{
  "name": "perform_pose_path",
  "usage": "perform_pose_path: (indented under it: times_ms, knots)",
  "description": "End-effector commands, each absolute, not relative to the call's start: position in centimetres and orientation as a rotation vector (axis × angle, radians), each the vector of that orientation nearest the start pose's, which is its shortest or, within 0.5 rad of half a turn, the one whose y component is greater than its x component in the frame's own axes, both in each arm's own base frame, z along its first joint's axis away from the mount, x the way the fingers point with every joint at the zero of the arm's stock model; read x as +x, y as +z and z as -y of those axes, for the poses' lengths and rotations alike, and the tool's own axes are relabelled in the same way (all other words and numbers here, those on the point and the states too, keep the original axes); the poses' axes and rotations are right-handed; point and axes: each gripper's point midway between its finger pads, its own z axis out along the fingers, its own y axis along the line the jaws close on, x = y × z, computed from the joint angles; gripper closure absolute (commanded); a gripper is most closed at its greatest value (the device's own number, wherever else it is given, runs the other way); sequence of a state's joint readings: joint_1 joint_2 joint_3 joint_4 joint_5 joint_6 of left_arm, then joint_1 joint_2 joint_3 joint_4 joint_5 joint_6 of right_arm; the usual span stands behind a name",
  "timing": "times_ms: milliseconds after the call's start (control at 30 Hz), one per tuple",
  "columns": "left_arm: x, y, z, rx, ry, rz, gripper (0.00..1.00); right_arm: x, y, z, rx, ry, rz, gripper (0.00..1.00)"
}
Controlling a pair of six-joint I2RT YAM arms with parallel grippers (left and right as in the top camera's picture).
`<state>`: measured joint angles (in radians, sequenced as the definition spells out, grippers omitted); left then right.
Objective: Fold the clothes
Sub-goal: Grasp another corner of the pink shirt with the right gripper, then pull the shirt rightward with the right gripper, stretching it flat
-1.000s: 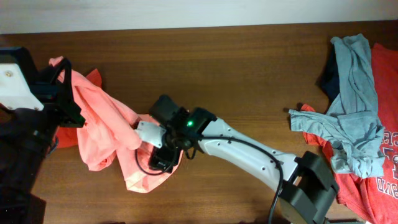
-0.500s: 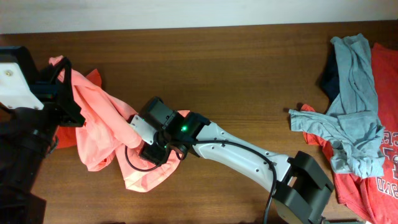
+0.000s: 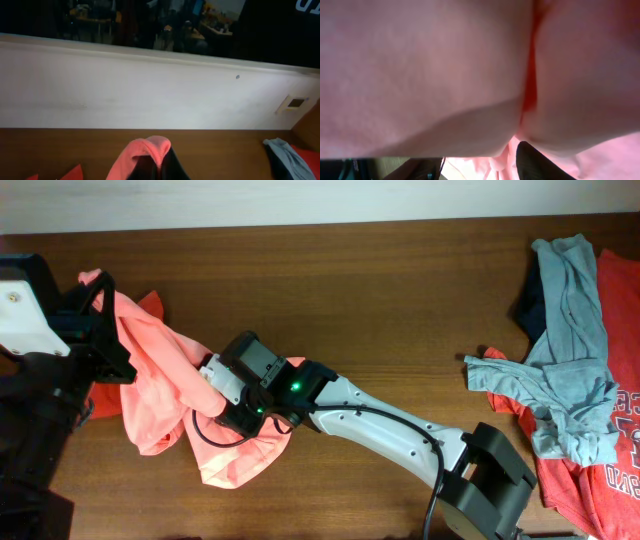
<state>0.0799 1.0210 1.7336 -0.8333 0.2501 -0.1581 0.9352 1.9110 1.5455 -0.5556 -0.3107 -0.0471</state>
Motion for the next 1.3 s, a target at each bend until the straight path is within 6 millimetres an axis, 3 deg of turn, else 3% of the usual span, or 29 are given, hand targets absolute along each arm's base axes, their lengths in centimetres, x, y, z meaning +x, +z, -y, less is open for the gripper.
perform_pose_path:
  times_ms: [0,167,267,333,367,500,733,867,900,967,1267]
  knots:
    - [26.4,52.2,2.1,-0.016,-0.267,-1.669,1.00,25.8,13.1,-43.7,-1.313,0.731,-2.252,0.47]
    - [26.3,52.3,2.1,-0.016,-0.267,-1.666,1.00,25.9,11.0,-43.9,-1.294,0.729,-2.309,0.50]
    - [26.3,52.3,2.1,-0.016,-0.267,-1.665,1.00,26.0,10.5,-43.9,-1.295,0.723,-2.316,0.68]
    - [26.3,52.3,2.1,-0.016,-0.267,-1.666,1.00,26.7,10.4,-43.5,-1.261,0.669,-2.329,0.92]
    - [26.3,52.3,2.1,-0.016,-0.267,-1.666,1.00,27.2,10.3,-43.2,-1.235,0.636,-2.339,0.96]
    - [26.3,52.3,2.1,-0.016,-0.266,-1.666,1.00,28.9,11.5,-40.9,-1.155,0.510,-2.365,0.96]
    - [26.3,52.1,1.9,-0.024,-0.258,-1.673,1.00,33.1,19.5,-32.7,-0.903,0.299,-2.330,0.96]
    - [26.4,51.5,1.3,-0.056,-0.229,-1.694,1.00,34.2,25.4,-26.1,-0.725,0.198,-2.292,0.96]
    - [26.4,51.3,1.2,-0.061,-0.226,-1.701,1.00,34.2,27.6,-23.4,-0.668,0.157,-2.275,0.96]
    - [26.4,51.2,1.2,-0.062,-0.225,-1.705,0.99,33.8,30.3,-20.2,-0.589,0.107,-2.255,0.96]
    - [26.3,50.6,1.2,-0.055,-0.214,-1.734,0.90,29.8,39.1,-10.3,-0.380,-0.122,-2.164,0.96]
